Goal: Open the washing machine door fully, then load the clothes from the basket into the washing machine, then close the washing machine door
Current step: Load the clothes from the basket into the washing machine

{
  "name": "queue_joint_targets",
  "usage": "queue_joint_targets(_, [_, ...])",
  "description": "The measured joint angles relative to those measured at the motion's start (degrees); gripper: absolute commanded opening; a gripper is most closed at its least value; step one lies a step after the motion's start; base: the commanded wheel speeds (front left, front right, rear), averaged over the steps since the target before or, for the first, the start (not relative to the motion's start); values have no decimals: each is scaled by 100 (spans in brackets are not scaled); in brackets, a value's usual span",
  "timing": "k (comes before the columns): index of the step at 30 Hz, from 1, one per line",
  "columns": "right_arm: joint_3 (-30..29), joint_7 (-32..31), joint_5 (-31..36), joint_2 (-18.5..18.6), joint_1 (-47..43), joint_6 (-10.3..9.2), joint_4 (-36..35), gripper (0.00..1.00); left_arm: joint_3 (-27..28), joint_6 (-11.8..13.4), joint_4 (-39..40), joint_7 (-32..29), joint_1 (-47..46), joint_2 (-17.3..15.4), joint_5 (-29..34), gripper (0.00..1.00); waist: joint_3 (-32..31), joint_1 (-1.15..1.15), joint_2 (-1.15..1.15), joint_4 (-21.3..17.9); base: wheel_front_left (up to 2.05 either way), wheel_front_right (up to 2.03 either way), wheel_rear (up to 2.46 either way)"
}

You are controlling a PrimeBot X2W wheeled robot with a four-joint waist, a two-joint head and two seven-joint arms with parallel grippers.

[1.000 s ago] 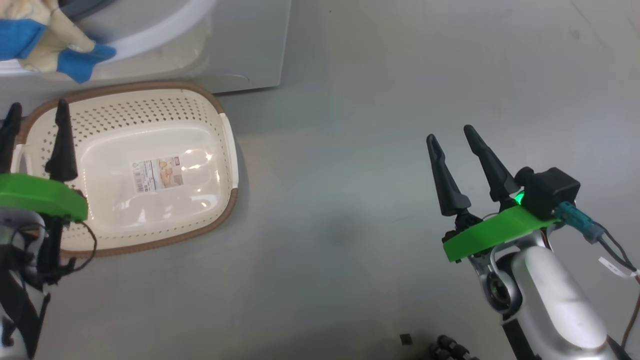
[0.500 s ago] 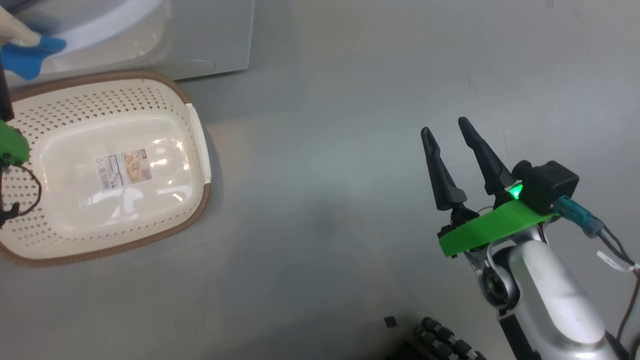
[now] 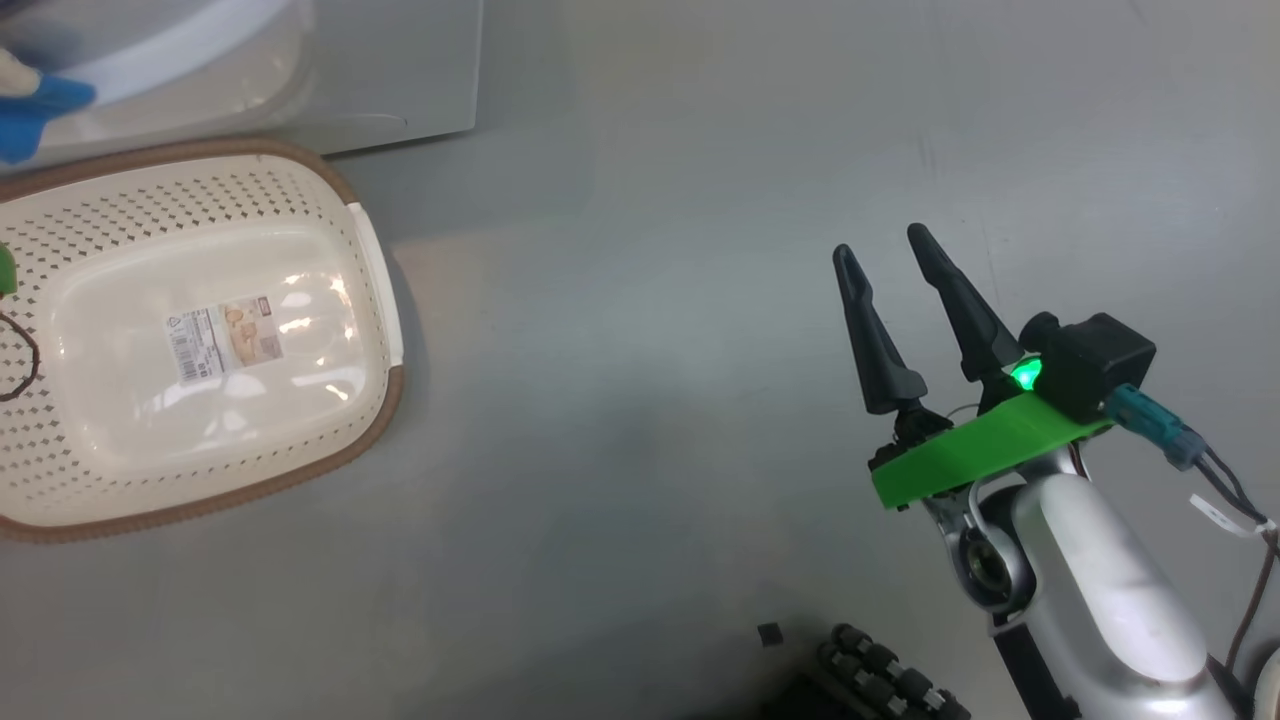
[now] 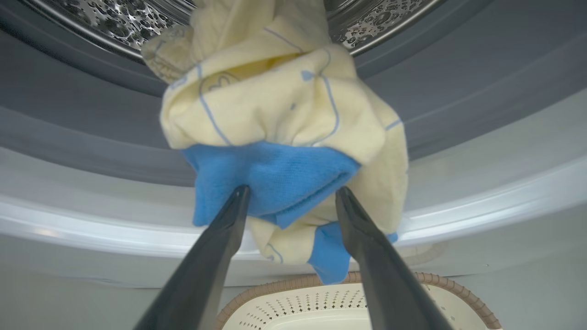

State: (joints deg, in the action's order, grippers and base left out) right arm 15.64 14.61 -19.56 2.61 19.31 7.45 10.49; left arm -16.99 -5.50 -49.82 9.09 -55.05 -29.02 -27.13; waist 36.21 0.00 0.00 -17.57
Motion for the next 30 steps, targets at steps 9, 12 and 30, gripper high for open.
queue_joint_targets(9, [40, 0, -35, 0, 0, 0, -12, 100, -125, -18, -436, 97, -297, 33, 47, 100, 62, 0, 0, -61, 0, 0, 0])
queue_joint_targets(12, [54, 0, -53, 0, 0, 0, -16, 100, -143, -57, -561, 110, -377, 79, 37, 100, 80, 0, 0, -75, 0, 0, 0])
queue_joint_targets(30, [51, 0, -30, -1, 5, 0, -19, 100, -352, -160, -925, 353, -598, 168, -309, 0, 76, 0, 0, -27, 0, 0, 0])
